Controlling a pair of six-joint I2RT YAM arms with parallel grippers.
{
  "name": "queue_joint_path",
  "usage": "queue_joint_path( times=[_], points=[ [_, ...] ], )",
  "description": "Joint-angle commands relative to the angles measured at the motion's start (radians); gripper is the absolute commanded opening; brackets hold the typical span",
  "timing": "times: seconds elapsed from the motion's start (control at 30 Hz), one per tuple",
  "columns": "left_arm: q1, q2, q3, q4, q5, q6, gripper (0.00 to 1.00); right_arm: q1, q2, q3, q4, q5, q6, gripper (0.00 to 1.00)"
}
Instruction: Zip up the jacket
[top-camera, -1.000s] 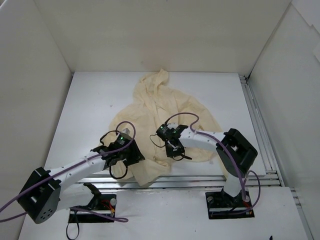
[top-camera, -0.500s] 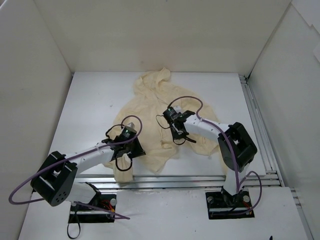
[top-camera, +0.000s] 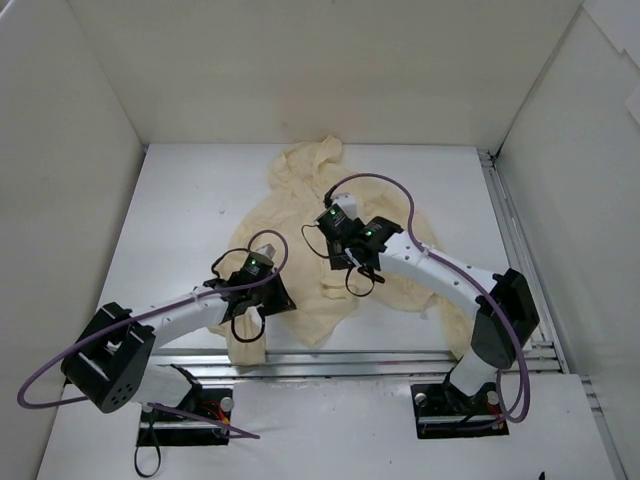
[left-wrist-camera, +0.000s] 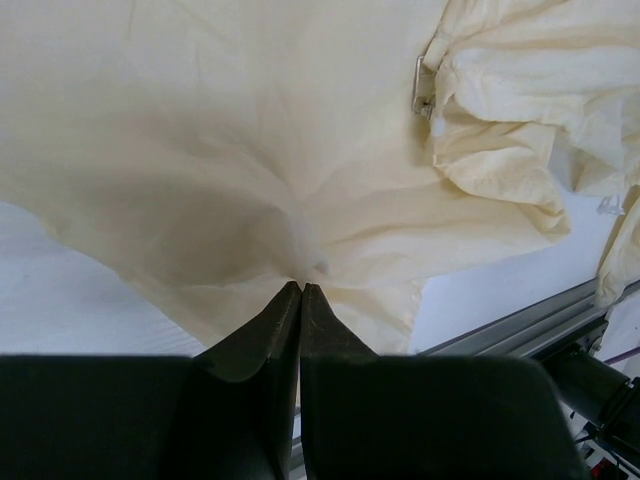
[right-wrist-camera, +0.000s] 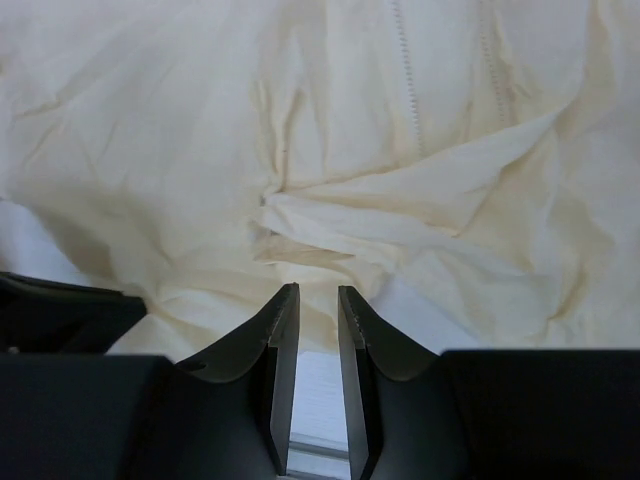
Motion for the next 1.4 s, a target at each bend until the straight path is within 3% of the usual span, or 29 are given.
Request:
queue_joint_path(
  times=[0.0,0.5,1.37],
  points=[
    [0.005,-0.032,-0.006,0.053,0.025,0.022,0.01,0.039,0.03,0.044,-0.023,0.005,0.115,0.19],
    [0.005,-0.065,-0.05,0.113,0.037,-0.023,0.03,0.12,0.281,0.17,-0.024,-0.055,0.175,0.23],
    [-0.005,-0.079,-0.07,0.136,0.052,-0.044,0.04,0.1,0.392,0.161,-0.026,0.022,0.227,0.22]
  ],
)
